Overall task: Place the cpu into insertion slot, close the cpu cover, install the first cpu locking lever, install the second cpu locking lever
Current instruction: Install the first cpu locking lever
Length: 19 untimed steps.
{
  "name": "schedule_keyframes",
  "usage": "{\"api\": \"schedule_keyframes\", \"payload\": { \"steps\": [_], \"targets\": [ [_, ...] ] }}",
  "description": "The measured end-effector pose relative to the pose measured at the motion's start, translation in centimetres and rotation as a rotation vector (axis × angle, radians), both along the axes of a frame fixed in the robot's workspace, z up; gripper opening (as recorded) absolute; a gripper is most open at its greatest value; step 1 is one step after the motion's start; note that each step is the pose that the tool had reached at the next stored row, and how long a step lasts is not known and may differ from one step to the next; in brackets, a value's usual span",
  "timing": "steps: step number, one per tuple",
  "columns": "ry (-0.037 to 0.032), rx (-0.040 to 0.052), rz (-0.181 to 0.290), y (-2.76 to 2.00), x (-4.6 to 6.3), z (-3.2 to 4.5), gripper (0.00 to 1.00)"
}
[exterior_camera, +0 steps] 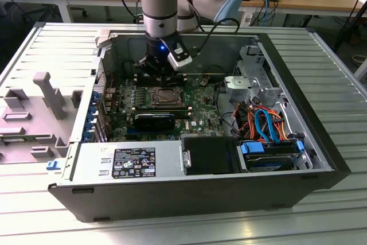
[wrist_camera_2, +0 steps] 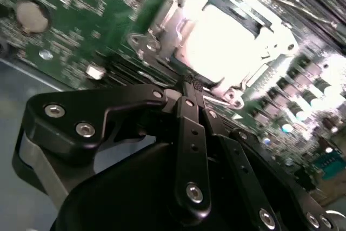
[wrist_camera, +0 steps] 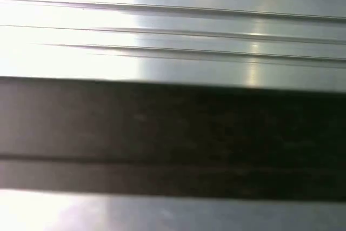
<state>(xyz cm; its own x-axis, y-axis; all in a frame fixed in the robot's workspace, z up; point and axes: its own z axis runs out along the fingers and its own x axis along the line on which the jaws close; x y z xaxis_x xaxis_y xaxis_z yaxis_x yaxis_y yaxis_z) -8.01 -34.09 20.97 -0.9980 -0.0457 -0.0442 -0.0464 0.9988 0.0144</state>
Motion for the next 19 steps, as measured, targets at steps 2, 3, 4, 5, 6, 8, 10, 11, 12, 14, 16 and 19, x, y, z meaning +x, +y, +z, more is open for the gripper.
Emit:
{"api": "schedule_keyframes", "payload": {
  "steps": [2,3,4,5,6,8,10,11,12,14,16,19],
  "targets": [
    [-0.0016,-0.0001,0.000,0.05,-1.24,-0.05,0.11],
    [-0.0017,0.0000,0.000,0.08,-1.55,-0.09,0.11],
    [-0.0018,0.0001,0.000,0.13,-1.75,-0.15,0.11],
    [-0.0016,-0.0001,0.000,0.14,-1.76,-0.17,0.11],
    [-0.0015,-0.0001,0.000,0.17,-1.76,-0.18,0.11],
    [0.0102,-0.0025,0.000,0.21,-1.71,-0.21,0.11],
    [0.0352,-0.0179,0.000,0.25,-1.70,-0.22,0.11],
    [0.0426,-0.0291,-0.001,0.28,-1.70,-0.21,0.11],
    [0.0449,-0.0387,-0.001,0.30,-1.67,-0.21,0.11],
    [0.0459,-0.0638,-0.001,0.38,-1.57,-0.21,0.11],
    [0.0472,-0.0788,-0.001,0.53,-1.43,-0.21,0.11],
    [0.0475,-0.0778,-0.001,0.77,-1.41,-0.21,0.11]
  ]
}}
